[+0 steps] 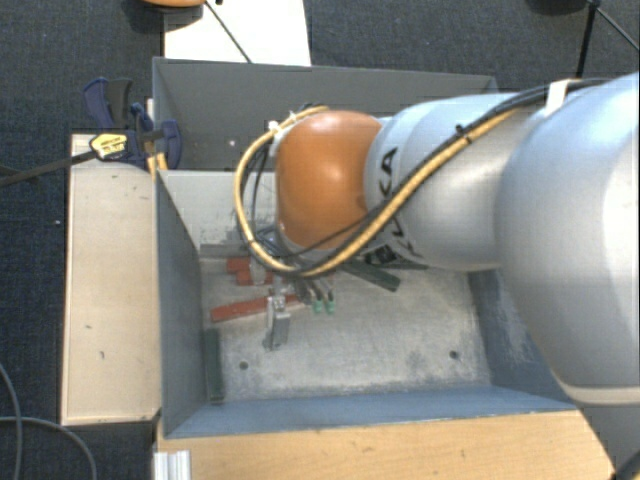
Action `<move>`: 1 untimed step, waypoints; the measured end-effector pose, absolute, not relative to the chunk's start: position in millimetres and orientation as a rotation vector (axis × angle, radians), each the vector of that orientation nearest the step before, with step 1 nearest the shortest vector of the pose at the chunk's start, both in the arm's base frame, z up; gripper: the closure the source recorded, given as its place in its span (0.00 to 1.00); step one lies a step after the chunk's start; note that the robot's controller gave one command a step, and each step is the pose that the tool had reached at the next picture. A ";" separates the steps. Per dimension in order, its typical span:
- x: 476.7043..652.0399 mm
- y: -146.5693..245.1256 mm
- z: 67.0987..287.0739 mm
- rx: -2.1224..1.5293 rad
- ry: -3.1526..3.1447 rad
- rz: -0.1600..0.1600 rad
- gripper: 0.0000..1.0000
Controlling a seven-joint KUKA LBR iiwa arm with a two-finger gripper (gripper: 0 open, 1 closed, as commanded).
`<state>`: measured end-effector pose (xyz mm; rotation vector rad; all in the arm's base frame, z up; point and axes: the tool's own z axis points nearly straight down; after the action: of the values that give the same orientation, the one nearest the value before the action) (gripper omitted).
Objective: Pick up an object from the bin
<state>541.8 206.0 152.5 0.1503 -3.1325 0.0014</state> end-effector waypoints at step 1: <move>543.8 206.2 156.8 0.149 -3.140 -0.002 0.00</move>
Offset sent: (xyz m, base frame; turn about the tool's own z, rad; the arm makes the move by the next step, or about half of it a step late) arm 0.0371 -0.0027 -0.0825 -0.2961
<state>543.8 206.2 156.8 0.1495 -3.1403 -0.0019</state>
